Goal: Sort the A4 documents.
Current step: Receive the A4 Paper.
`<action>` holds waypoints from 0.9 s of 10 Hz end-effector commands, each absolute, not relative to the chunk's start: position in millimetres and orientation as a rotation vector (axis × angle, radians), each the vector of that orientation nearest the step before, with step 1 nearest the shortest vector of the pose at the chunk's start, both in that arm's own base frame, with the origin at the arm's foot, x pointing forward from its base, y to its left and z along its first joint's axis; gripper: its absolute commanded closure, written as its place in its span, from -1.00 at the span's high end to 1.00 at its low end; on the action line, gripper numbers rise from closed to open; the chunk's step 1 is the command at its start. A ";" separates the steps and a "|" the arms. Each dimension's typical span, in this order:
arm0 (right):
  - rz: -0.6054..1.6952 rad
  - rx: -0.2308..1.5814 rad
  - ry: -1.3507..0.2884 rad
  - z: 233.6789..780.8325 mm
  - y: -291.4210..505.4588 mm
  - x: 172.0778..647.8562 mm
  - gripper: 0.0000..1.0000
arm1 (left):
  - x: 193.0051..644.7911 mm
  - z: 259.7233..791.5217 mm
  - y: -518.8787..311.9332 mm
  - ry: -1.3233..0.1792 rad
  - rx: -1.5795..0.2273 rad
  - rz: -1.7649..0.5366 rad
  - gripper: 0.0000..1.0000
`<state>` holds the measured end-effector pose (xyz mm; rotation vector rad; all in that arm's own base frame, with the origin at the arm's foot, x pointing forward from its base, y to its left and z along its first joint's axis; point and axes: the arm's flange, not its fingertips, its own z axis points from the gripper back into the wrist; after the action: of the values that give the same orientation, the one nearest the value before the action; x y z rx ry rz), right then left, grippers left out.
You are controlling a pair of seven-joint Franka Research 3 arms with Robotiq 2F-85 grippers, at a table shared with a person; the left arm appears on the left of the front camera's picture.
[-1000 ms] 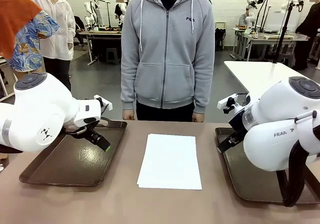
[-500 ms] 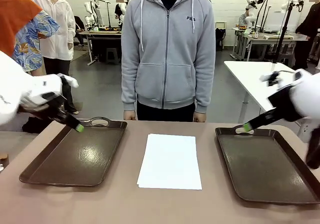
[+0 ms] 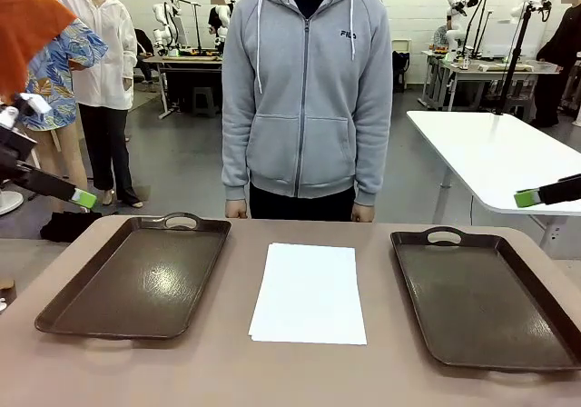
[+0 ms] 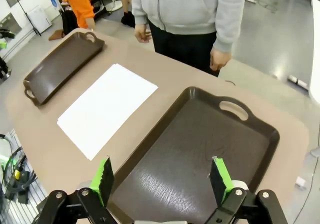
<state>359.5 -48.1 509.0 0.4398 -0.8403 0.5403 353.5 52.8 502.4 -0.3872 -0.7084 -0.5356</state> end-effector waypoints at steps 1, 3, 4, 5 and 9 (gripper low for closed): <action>0.577 0.481 -0.846 490.5 -31.4 351.2 1.00 | 344.7 504.8 59.9 -0.687 -0.430 -0.543 1.00; 0.586 0.511 -0.874 497.5 -33.8 352.2 1.00 | 331.6 511.9 61.1 -0.723 -0.430 -0.558 1.00; 0.585 0.502 -0.870 498.8 -35.6 353.6 1.00 | 326.5 515.1 63.0 -0.743 -0.446 -0.559 1.00; 0.592 0.478 -0.841 498.7 -36.4 355.3 1.00 | 323.7 516.8 63.9 -0.760 -0.448 -0.555 1.00; 0.602 0.431 -0.811 497.1 -35.4 356.5 1.00 | 331.0 511.6 62.9 -0.722 -0.452 -0.554 1.00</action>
<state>361.9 -35.9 504.1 0.4482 -0.8243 0.5838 331.8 63.6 521.4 -0.4379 -0.7301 -0.5364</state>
